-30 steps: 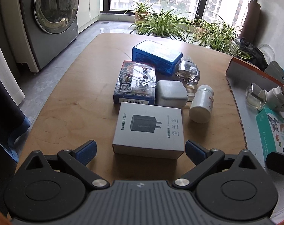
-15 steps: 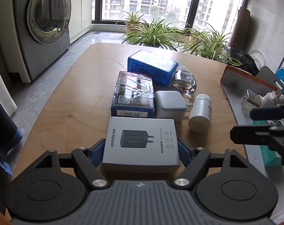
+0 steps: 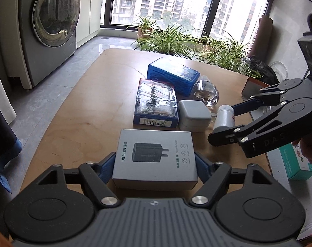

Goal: Organize rigid objects
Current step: 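Grasp the white pill bottle with the right tool while the left tool lifts the UGREEN box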

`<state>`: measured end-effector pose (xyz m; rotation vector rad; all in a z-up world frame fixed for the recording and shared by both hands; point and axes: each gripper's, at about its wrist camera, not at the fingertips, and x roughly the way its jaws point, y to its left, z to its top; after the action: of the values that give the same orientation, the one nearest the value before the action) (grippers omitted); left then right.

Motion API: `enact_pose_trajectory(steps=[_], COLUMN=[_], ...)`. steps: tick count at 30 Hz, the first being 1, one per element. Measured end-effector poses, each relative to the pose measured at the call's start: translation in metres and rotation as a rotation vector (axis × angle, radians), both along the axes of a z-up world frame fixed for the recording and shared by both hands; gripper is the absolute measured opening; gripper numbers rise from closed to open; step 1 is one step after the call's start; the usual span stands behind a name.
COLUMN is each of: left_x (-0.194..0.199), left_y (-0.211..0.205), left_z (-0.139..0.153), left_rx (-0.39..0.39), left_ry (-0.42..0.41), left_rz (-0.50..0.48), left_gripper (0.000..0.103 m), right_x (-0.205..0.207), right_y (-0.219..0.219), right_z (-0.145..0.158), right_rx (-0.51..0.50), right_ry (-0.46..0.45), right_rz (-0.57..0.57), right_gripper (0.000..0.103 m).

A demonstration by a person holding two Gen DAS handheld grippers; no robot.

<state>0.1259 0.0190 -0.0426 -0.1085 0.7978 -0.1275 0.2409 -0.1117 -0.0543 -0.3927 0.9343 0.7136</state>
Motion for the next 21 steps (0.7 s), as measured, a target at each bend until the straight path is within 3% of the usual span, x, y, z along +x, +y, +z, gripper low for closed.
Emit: enact_pose_trajectory(steps=[2, 5, 10, 21], left_x=[0.000, -0.002, -0.007, -0.028], left_y=[0.001, 0.001, 0.000, -0.032], left_z=[0.000, 0.001, 0.008, 0.043], left_rx=[-0.007, -0.010, -0.021, -0.047], left_ry=[-0.003, -0.006, -0.028, -0.101], left_rz=[0.003, 0.009, 0.012, -0.041], left_gripper=[0.080, 0.080, 0.079, 0.079], right_x=[-0.003, -0.008, -0.030, -0.116], right_y=[-0.003, -0.012, -0.029, -0.099], right_z=[-0.001, 0.004, 0.026, 0.086], right_rx=[0.019, 0.082, 0.145, 0.254], right_ry=[-0.005, 0.013, -0.033, -0.189], right_rz=[-0.016, -0.058, -0.159, -0.422], right_gripper=[0.077, 0.077, 0.077, 0.077])
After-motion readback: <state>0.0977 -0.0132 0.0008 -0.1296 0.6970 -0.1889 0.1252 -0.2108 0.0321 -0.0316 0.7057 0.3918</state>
